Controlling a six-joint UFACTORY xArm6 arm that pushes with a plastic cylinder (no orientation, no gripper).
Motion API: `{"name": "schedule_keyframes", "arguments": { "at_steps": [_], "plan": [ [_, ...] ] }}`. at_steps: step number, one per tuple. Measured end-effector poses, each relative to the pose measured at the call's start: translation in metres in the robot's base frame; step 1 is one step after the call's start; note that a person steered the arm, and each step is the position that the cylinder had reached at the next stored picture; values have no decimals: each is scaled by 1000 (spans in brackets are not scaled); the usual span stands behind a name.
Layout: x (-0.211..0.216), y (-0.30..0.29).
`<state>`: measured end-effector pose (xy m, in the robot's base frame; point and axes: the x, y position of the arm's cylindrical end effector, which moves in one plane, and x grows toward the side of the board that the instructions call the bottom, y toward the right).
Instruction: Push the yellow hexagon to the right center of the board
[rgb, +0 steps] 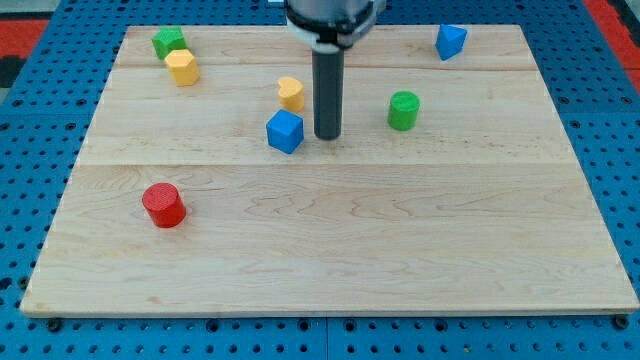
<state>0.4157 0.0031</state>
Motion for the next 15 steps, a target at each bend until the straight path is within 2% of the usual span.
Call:
{"name": "schedule_keyframes", "arguments": {
  "at_steps": [1, 2, 3, 4, 5, 7, 9, 10, 11, 12, 13, 14, 15],
  "plan": [
    [-18, -59],
    [-46, -40],
    [-51, -102],
    [-30, -176],
    [-30, -191],
    [-31, -189],
    [-62, -150],
    [-72, -108],
    [-77, -180],
    [-101, -258],
    [-128, -273],
    [-130, -192],
    [-141, -147]
  ]
}}
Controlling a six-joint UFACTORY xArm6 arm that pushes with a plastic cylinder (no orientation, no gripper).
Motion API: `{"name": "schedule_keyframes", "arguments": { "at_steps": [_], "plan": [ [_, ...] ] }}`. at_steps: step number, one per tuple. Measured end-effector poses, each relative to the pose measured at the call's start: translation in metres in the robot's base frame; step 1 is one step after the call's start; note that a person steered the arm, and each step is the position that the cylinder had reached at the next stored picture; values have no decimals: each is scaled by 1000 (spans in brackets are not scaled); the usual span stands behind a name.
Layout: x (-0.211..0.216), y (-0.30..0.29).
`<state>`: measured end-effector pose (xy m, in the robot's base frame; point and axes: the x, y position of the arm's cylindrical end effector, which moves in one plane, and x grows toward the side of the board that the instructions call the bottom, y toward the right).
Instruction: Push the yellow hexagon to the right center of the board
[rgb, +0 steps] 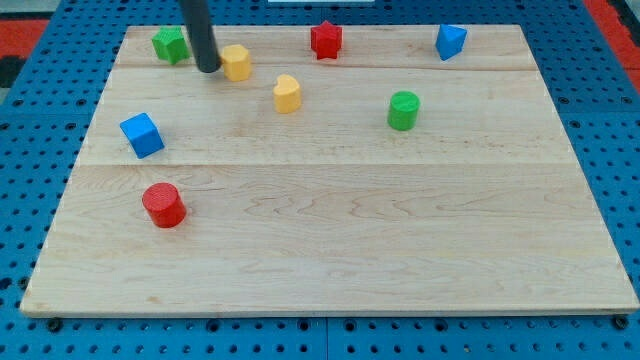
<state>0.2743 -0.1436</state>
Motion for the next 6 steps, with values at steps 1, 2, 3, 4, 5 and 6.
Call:
{"name": "schedule_keyframes", "arguments": {
  "at_steps": [1, 2, 3, 4, 5, 6],
  "plan": [
    [-5, -28],
    [-6, -5],
    [-6, 52],
    [-11, 58],
    [-25, 35],
    [-27, 86]
  ]
}}
